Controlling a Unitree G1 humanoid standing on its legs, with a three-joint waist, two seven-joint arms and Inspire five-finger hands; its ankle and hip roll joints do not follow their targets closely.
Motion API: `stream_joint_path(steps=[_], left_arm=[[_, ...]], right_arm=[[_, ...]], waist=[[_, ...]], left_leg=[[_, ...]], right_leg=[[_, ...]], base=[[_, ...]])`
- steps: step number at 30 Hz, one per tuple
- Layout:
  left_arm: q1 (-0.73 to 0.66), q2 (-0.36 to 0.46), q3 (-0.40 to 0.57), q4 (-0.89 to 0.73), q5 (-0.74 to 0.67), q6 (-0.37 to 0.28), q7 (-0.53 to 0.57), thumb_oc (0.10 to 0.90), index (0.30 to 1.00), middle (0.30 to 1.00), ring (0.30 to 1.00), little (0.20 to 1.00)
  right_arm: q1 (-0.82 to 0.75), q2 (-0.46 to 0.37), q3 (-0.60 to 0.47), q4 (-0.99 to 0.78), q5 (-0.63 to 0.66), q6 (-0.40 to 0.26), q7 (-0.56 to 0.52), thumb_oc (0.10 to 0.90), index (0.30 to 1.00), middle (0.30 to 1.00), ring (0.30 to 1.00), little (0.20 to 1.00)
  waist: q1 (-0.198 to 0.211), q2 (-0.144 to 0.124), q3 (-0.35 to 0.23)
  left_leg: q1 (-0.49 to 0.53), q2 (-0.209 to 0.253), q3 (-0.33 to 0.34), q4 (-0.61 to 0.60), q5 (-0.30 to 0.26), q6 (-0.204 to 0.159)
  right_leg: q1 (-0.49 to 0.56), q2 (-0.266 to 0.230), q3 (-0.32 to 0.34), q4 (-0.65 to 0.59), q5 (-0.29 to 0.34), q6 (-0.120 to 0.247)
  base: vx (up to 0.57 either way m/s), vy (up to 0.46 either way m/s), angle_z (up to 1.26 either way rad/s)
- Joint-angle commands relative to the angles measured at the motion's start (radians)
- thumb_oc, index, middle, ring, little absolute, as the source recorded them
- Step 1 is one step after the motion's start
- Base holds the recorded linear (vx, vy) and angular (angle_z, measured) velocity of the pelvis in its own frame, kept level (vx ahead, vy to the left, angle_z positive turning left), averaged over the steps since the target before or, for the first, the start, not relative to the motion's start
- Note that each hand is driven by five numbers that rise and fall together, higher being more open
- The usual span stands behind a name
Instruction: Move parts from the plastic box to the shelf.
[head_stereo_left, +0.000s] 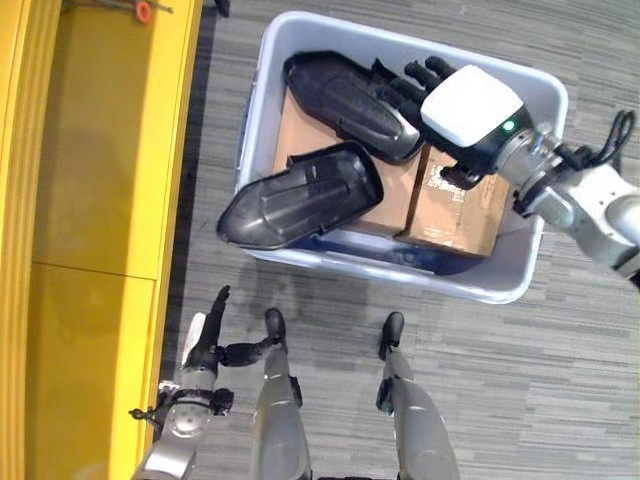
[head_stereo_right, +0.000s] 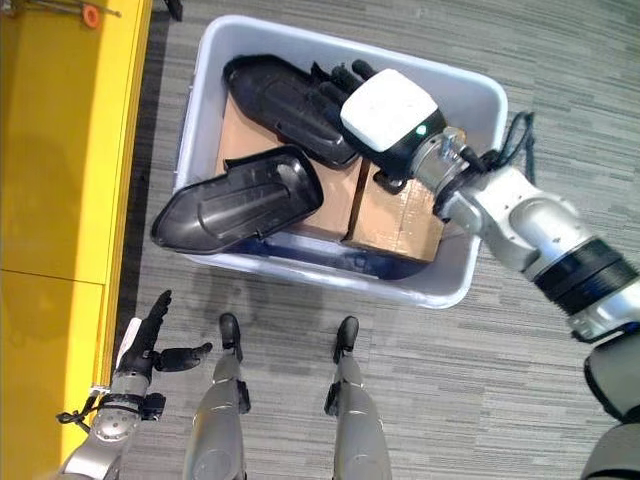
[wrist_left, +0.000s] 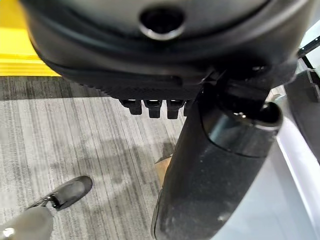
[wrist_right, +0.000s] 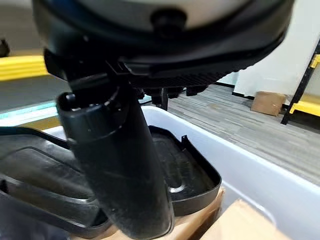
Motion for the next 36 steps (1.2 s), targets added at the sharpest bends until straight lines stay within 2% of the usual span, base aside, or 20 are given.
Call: stream_joint_path(steps=[1,11,20,31,36], left_arm=[[0.043,0.071,0.022,-0.073,-0.017,-0.057,0.020,0.900,1.000,1.000,1.000,1.000],[0.016,0.077,0.013,-0.080,-0.028,-0.057,0.031,0.900,1.000,1.000,1.000,1.000],[0.005,0.088,0.020,-0.084,-0.043,-0.070,0.047,0.900,1.000,1.000,1.000,1.000],[0.002,0.091,0.026,-0.096,-0.065,-0.084,0.066,0.900,1.000,1.000,1.000,1.000],[0.004,0.091,0.027,-0.100,-0.073,-0.089,0.074,0.900,1.000,1.000,1.000,1.000]], right_arm=[[-0.155,-0.073,0.016,-0.020,-0.033,-0.002,-0.060,0.900,1.000,1.000,1.000,1.000],[-0.239,-0.097,0.108,0.071,-0.048,0.014,-0.075,0.900,1.000,1.000,1.000,1.000],[-0.339,-0.104,0.236,0.177,-0.051,0.012,-0.077,0.900,1.000,1.000,1.000,1.000],[-0.472,-0.108,0.340,0.279,-0.048,0.026,-0.116,0.900,1.000,1.000,1.000,1.000],[-0.509,-0.103,0.347,0.328,-0.025,0.037,-0.138,0.900,1.000,1.000,1.000,1.000]], waist=[[0.017,-0.030,-0.021],[0.027,-0.024,-0.003],[0.036,-0.009,0.000],[0.048,0.002,0.000],[0.053,0.004,0.000]], left_leg=[[0.042,0.128,-0.013,-0.009,0.076,-0.078],[-0.008,0.130,-0.040,-0.009,0.096,-0.077],[-0.058,0.117,-0.049,-0.009,0.101,-0.080],[-0.153,0.107,-0.066,-0.009,0.111,-0.084],[-0.185,0.106,-0.074,-0.009,0.110,-0.082]], right_leg=[[-0.049,-0.044,-0.009,0.204,-0.147,0.032],[-0.115,-0.035,-0.028,0.256,-0.169,0.016],[-0.192,-0.045,-0.031,0.297,-0.185,0.013],[-0.306,-0.051,-0.038,0.338,-0.192,0.011],[-0.351,-0.050,-0.038,0.357,-0.193,0.011]], base=[[0.03,-0.044,-0.02],[0.04,-0.041,0.07],[0.03,-0.010,0.04],[0.03,-0.019,0.05],[0.01,-0.006,0.01]])
